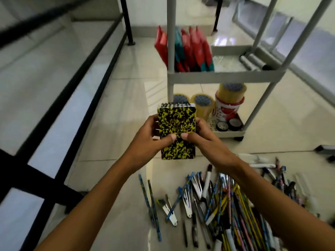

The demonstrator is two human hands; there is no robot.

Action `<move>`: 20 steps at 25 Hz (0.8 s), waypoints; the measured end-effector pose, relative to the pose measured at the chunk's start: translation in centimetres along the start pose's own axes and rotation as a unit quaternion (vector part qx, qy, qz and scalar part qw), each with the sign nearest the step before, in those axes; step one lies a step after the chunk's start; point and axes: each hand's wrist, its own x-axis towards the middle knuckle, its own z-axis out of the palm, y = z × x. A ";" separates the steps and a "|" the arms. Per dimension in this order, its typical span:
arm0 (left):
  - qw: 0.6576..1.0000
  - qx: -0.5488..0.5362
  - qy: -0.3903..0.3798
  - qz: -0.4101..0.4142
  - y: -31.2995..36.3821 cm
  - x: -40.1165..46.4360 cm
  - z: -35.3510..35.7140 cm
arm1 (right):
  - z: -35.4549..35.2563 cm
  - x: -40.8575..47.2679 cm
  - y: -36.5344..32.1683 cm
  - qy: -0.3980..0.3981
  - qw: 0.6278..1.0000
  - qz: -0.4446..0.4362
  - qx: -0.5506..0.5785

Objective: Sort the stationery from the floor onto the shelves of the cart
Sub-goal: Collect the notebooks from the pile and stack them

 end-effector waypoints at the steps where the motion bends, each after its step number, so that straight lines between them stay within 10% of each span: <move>1: 1.000 0.000 -0.005 0.003 1.4 0.2 -0.1 | 0.1 -0.3 -1.5 0.009 1.000 -0.002 0.016; 14: 0.959 -0.143 0.222 0.108 21.8 12.5 -5.9 | -4.1 -0.4 -26.9 0.150 0.986 -0.031 0.066; 20: 0.972 -0.167 0.166 0.006 27.7 21.0 -6.3 | -7.9 6.4 -37.0 0.162 0.985 -0.058 0.034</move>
